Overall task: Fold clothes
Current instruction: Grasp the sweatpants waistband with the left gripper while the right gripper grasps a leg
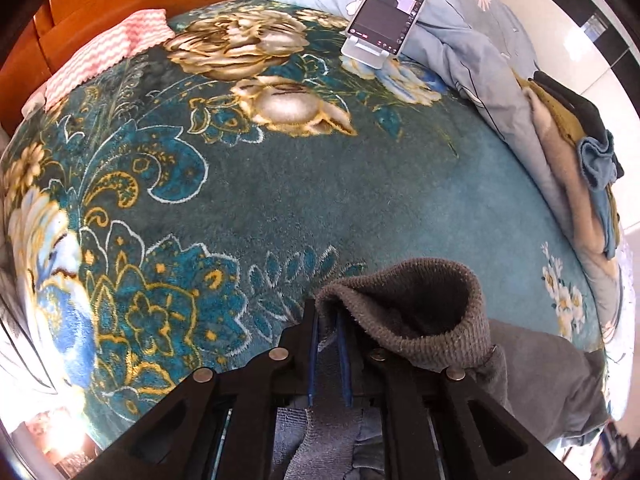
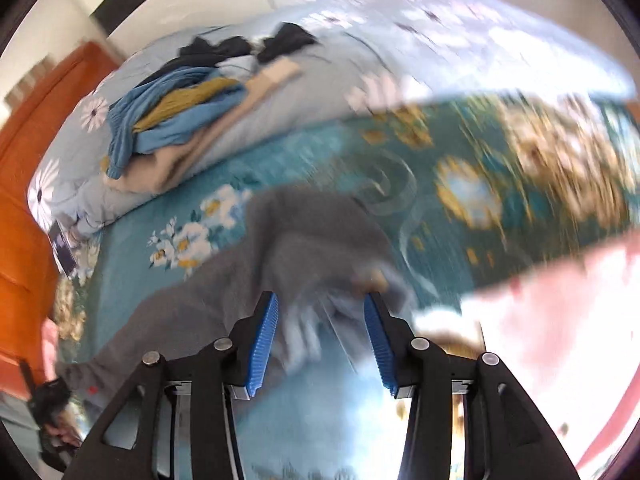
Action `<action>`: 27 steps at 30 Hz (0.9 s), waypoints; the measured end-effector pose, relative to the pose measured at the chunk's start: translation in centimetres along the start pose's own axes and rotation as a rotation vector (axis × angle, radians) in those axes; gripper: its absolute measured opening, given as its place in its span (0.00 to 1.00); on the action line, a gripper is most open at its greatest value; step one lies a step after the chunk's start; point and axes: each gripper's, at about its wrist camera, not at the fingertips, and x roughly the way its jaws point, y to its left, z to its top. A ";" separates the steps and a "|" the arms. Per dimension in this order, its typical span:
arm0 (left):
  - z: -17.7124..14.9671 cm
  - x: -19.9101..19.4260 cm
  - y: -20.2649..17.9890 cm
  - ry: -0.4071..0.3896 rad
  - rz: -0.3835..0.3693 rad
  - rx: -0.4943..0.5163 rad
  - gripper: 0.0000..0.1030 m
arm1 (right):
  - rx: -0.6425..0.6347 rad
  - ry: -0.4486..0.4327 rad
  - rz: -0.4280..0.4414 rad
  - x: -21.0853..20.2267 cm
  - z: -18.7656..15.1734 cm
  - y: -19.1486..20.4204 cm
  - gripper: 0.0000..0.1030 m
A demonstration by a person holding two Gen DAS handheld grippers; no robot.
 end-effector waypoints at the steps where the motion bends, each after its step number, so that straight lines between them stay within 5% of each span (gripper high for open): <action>1: -0.1 -0.1 -0.1 0.000 0.003 0.007 0.11 | 0.018 -0.004 0.015 -0.2 -0.6 -0.3 0.45; 7: -0.4 -0.4 -0.1 0.003 0.009 0.010 0.12 | 0.015 -0.031 0.143 -1.0 -1.6 0.6 0.45; 14: -1.0 -0.6 -0.1 0.008 0.012 0.008 0.12 | 0.027 0.016 0.195 2.0 -0.4 1.9 0.45; 22: -0.9 -0.3 -0.2 0.010 0.017 0.015 0.12 | 0.073 0.062 0.109 4.7 0.3 1.0 0.45; 23: -0.9 -0.2 -0.1 0.010 0.016 0.016 0.12 | 0.076 0.058 0.105 4.7 0.3 0.9 0.42; 26: -0.7 -0.1 -0.2 0.003 0.018 0.017 0.12 | 0.100 0.045 0.118 4.6 0.8 0.6 0.03; 27: -0.7 -0.2 -0.2 -0.005 0.013 0.017 0.10 | 0.117 0.034 0.141 4.4 1.1 0.5 0.03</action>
